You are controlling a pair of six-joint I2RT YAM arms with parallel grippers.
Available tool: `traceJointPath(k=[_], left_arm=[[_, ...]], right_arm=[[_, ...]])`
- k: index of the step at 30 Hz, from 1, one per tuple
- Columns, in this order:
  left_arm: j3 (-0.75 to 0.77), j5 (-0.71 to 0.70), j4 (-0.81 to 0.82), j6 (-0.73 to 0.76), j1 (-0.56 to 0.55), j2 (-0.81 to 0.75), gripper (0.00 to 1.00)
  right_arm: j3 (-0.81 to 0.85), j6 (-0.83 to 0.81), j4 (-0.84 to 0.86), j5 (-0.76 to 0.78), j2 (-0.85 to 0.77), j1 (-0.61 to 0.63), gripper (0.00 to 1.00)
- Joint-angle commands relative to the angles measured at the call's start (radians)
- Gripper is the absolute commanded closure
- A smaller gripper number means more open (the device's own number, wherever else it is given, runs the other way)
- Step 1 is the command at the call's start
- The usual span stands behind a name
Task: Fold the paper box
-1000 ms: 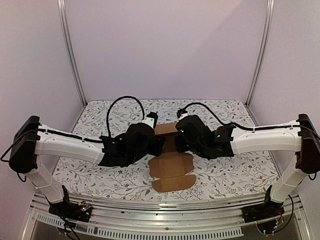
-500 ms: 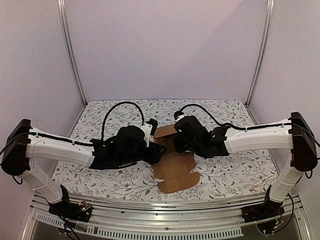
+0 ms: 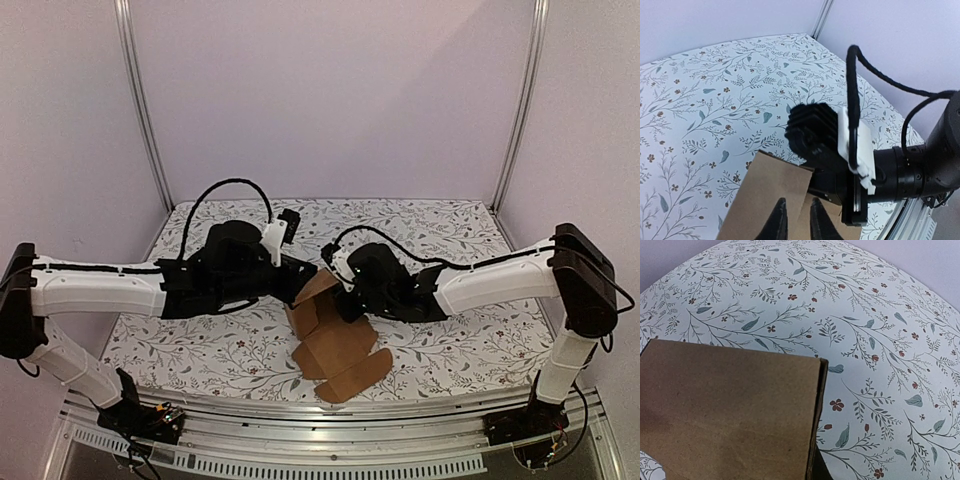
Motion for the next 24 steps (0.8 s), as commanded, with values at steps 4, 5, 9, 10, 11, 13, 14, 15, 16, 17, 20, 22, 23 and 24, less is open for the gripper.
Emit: traceJointPath(k=[4, 5, 9, 10, 11, 13, 14, 15, 16, 17, 20, 22, 23, 24], left_arm=[[0.057, 0.092, -0.011, 0.027, 0.088, 0.102, 1.00], [0.055, 0.102, -0.008, 0.024, 0.096, 0.114, 1.00], [0.049, 0.133, 0.016, 0.016, 0.111, 0.159, 1.00], [0.050, 0.157, 0.016, 0.014, 0.111, 0.173, 1.00], [0.050, 0.167, 0.020, 0.013, 0.111, 0.185, 1.00], [0.047, 0.182, 0.028, 0.010, 0.111, 0.205, 1.00], [0.045, 0.185, 0.028, 0.009, 0.112, 0.213, 1.00], [0.043, 0.187, 0.028, 0.009, 0.112, 0.220, 1.00], [0.039, 0.187, 0.031, 0.007, 0.112, 0.225, 1.00], [0.031, 0.189, 0.034, 0.005, 0.112, 0.229, 1.00], [0.009, 0.201, 0.048, -0.002, 0.112, 0.233, 1.00], [-0.001, 0.211, 0.054, -0.008, 0.112, 0.238, 1.00], [-0.006, 0.214, 0.054, -0.008, 0.112, 0.241, 1.00], [-0.010, 0.219, 0.056, -0.011, 0.112, 0.246, 1.00]], right_arm=[[-0.038, -0.150, 0.137, -0.134, 0.070, -0.007, 1.00], [-0.042, -0.161, 0.146, -0.138, 0.078, -0.006, 1.00], [-0.053, -0.169, 0.176, -0.146, 0.099, -0.008, 1.00], [-0.059, -0.167, 0.186, -0.148, 0.102, -0.009, 1.00], [-0.065, -0.165, 0.199, -0.153, 0.107, -0.009, 1.00], [-0.077, -0.161, 0.226, -0.157, 0.110, -0.011, 1.00], [-0.082, -0.158, 0.235, -0.159, 0.112, -0.011, 1.00], [-0.089, -0.152, 0.242, -0.160, 0.113, -0.013, 1.00], [-0.097, -0.149, 0.250, -0.161, 0.112, -0.015, 1.00], [-0.103, -0.144, 0.259, -0.163, 0.113, -0.016, 1.00], [-0.116, -0.132, 0.271, -0.165, 0.114, -0.018, 1.00], [-0.125, -0.125, 0.278, -0.160, 0.114, -0.019, 1.00], [-0.131, -0.125, 0.289, -0.158, 0.115, -0.019, 1.00], [-0.138, -0.125, 0.304, -0.159, 0.114, -0.019, 1.00]])
